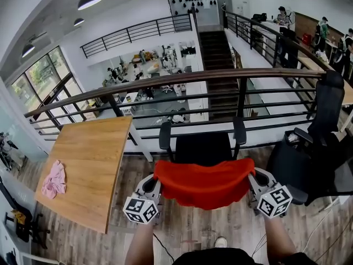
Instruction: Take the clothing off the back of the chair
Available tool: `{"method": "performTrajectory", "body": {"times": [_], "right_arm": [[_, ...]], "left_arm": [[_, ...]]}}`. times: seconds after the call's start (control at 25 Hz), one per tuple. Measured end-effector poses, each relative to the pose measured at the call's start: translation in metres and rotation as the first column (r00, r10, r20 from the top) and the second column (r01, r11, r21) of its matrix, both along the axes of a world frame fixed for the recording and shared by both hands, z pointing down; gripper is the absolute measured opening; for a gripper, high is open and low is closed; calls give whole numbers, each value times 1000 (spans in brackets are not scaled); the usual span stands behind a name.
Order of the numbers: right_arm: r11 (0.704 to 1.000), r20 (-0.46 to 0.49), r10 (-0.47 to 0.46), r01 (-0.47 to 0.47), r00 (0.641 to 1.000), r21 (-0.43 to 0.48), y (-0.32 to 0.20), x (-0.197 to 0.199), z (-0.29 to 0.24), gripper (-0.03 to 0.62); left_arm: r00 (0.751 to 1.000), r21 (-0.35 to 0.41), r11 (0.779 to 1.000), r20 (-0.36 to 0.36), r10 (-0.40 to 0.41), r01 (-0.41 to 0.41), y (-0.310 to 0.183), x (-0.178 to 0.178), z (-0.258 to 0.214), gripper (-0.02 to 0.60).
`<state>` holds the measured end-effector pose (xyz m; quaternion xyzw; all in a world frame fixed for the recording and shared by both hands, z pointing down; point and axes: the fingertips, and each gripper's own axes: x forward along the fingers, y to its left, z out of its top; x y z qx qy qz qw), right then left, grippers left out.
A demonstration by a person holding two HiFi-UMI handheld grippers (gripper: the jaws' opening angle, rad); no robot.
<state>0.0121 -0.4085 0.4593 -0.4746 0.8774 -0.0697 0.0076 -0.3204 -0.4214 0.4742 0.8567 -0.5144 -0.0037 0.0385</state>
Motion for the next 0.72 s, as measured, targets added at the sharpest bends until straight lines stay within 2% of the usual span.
{"method": "performTrajectory", "body": {"times": [0.36, 0.72], "right_arm": [[998, -12, 20, -19, 1000, 62, 15, 1, -31, 44], [991, 5, 35, -35, 999, 127, 36, 0, -73, 44]], "left_arm": [[999, 76, 997, 25, -21, 19, 21, -5, -34, 28], [999, 165, 986, 13, -33, 31, 40, -4, -72, 28]]}}
